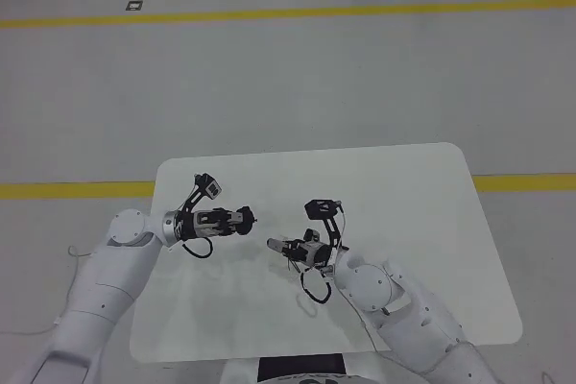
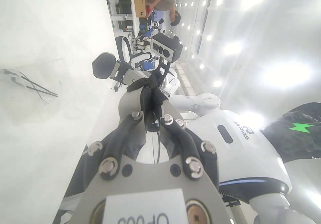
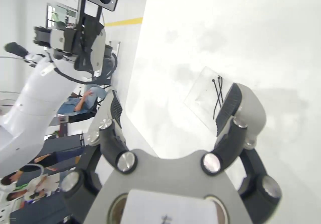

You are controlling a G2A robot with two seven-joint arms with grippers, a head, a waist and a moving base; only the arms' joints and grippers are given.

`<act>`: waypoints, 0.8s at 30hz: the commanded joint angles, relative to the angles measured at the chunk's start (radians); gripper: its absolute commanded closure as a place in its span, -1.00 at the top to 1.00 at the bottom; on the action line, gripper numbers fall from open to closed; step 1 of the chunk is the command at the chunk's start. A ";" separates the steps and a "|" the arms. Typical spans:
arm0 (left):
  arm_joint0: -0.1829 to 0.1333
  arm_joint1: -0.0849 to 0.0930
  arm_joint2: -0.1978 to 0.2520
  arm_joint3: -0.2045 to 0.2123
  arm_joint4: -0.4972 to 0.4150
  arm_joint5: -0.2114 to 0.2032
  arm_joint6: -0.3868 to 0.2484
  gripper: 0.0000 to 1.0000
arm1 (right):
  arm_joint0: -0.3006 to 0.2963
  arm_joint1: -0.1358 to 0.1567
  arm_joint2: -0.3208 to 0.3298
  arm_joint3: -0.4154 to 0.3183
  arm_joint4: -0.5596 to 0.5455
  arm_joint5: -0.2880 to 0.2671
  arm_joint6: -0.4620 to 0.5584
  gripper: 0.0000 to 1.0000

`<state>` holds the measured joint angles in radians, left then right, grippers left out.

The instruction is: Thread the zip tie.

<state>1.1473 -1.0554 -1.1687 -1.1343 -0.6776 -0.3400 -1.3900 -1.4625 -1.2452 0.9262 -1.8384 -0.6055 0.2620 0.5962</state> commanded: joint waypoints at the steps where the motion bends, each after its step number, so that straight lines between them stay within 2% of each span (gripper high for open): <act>1: 0.000 0.000 0.000 0.000 0.000 0.000 0.000 -1.00 | 0.004 -0.001 -0.013 -0.001 -0.025 0.033 0.015 1.00; 10: 0.000 0.000 0.000 0.000 0.000 0.000 0.000 -1.00 | 0.007 -0.002 -0.020 -0.001 -0.033 0.042 0.017 1.00; 13: 0.000 0.000 0.000 0.000 0.000 0.000 0.000 -1.00 | 0.027 -0.002 -0.055 -0.005 -0.129 0.054 0.051 1.00; 14: 0.000 0.000 0.000 0.000 0.000 0.000 0.000 -1.00 | 0.036 -0.002 -0.071 -0.008 -0.172 0.074 0.071 1.00; 17: 0.000 0.000 0.000 0.000 0.000 0.000 0.000 -1.00 | 0.062 -0.010 -0.090 0.004 -0.292 0.078 0.154 1.00; 24: 0.000 0.000 0.000 0.000 0.000 0.000 0.000 -1.00 | 0.079 -0.064 -0.099 0.000 -0.464 0.078 0.314 1.00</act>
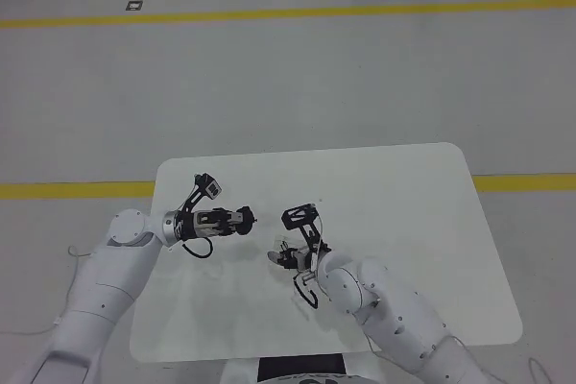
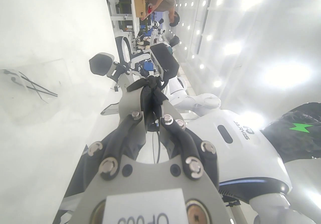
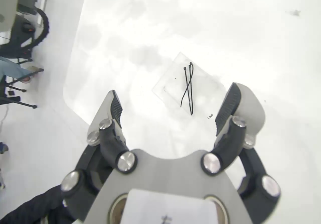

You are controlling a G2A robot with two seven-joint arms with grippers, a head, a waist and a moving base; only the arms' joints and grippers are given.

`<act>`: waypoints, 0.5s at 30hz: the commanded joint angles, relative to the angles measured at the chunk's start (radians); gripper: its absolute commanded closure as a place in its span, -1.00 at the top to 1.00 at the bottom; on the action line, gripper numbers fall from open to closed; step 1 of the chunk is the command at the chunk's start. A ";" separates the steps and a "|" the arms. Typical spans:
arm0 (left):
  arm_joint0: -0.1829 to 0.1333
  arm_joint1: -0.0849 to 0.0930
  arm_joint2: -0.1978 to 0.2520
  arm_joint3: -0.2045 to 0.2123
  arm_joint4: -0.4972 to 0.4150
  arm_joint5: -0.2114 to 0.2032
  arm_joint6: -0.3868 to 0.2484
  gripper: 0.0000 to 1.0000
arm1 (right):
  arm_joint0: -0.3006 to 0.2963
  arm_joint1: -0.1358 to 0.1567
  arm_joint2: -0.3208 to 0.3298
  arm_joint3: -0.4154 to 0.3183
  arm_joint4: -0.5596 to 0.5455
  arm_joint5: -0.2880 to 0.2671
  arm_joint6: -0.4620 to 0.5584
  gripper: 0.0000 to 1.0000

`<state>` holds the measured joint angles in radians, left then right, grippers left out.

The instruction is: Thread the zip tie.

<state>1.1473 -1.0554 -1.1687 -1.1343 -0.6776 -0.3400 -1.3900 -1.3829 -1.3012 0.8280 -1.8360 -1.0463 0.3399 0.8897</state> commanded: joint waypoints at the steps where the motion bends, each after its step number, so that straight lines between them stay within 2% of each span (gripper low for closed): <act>1: 0.000 0.000 0.000 0.000 0.000 0.000 0.000 -1.00 | -0.001 -0.019 -0.003 -0.005 -0.049 0.000 0.048 1.00; 6: 0.000 0.000 0.000 0.000 0.000 0.000 0.000 -1.00 | -0.009 -0.060 -0.019 -0.015 -0.141 0.000 0.153 1.00; 15: 0.000 0.000 0.000 0.000 0.000 0.000 0.000 -1.00 | -0.014 -0.060 -0.022 -0.014 -0.143 -0.009 0.133 1.00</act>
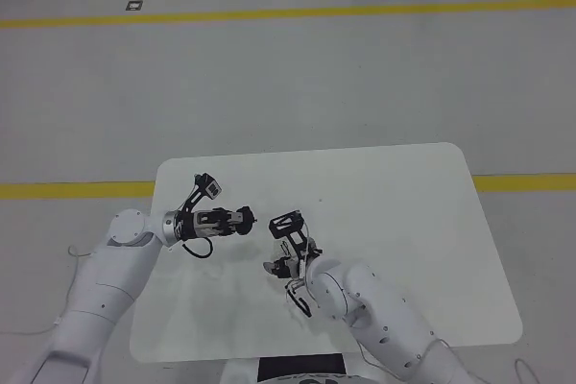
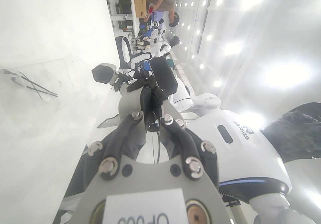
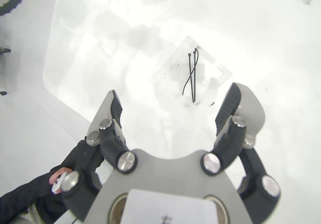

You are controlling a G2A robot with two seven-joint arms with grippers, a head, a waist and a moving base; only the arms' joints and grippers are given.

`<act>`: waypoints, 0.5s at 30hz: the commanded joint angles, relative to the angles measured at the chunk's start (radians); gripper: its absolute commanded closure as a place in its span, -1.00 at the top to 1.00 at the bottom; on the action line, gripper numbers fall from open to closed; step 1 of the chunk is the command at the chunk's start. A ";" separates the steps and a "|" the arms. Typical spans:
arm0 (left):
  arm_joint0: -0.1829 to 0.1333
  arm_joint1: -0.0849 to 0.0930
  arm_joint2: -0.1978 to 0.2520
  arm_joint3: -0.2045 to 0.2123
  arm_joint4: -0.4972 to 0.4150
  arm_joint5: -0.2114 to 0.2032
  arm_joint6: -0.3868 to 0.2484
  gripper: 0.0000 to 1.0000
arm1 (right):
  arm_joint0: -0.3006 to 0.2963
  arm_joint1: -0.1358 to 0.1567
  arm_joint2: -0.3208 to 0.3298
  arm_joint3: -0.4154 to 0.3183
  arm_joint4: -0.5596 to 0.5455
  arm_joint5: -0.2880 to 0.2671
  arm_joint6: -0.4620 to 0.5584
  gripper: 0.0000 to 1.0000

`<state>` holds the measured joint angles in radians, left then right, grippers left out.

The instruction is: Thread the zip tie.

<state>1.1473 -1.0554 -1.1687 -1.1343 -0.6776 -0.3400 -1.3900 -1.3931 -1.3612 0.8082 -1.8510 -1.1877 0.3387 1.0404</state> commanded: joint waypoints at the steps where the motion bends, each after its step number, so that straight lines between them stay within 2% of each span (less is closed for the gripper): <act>1: 0.000 0.000 0.000 0.000 0.000 0.000 0.000 -1.00 | -0.007 0.000 -0.012 0.002 -0.012 -0.019 -0.022 1.00; 4: 0.000 0.000 0.000 0.000 0.000 0.000 0.000 -1.00 | 0.010 -0.006 -0.049 0.002 -0.081 -0.001 0.013 1.00; 9: 0.000 0.000 0.000 0.000 0.000 0.000 0.000 -1.00 | 0.046 -0.030 -0.087 0.024 -0.129 0.001 0.086 1.00; 15: 0.000 0.000 0.000 0.000 0.000 0.000 0.000 -1.00 | 0.045 -0.074 -0.063 0.059 -0.147 0.001 0.120 1.00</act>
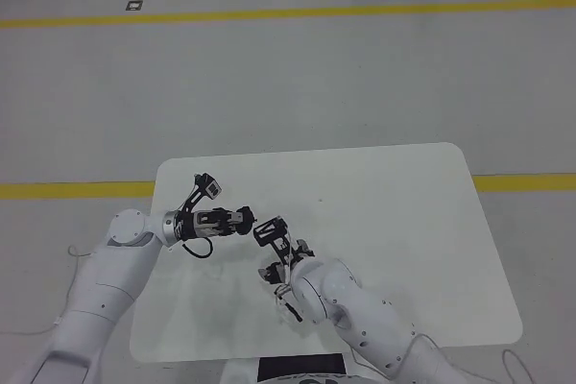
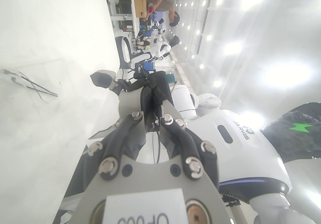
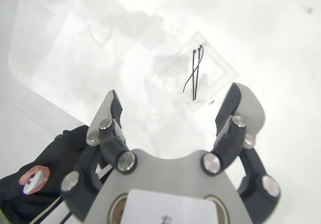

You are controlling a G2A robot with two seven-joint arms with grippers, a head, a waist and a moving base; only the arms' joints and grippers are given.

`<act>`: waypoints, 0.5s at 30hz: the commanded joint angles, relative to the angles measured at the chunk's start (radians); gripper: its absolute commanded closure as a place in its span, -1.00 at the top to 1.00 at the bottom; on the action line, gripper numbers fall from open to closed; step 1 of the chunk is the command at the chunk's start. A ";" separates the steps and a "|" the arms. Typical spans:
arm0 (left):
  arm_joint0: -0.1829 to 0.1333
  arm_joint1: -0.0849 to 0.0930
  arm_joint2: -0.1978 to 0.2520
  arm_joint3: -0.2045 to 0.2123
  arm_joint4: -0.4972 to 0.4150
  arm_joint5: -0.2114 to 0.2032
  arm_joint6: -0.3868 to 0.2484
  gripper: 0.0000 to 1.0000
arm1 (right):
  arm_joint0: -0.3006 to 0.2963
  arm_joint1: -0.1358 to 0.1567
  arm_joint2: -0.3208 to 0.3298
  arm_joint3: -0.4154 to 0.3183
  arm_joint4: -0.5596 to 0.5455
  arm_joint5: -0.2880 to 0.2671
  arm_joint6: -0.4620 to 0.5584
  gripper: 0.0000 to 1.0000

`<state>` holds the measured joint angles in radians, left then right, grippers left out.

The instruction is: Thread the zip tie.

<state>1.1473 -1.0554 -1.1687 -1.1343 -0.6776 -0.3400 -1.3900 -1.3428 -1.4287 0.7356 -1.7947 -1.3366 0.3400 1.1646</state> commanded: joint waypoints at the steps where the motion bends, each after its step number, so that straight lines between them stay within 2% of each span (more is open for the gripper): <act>1: 0.000 0.000 0.000 0.000 0.000 0.000 0.000 -1.00 | -0.013 -0.013 0.019 0.005 0.000 0.000 -0.011 1.00; 3: 0.000 0.000 0.000 0.000 0.000 0.000 0.000 -1.00 | -0.029 -0.025 0.036 0.004 -0.009 0.000 -0.027 1.00; 11: 0.000 0.000 0.000 0.000 0.000 0.000 0.000 -1.00 | -0.029 -0.025 0.036 0.004 -0.009 0.000 -0.027 1.00; 15: 0.000 0.000 0.000 0.000 0.000 0.000 0.000 -1.00 | -0.040 -0.025 0.038 0.013 -0.024 0.000 -0.071 1.00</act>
<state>1.1473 -1.0554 -1.1687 -1.1343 -0.6776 -0.3400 -1.3900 -1.3810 -1.4534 0.7732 -1.7822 -1.3533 0.3363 1.1029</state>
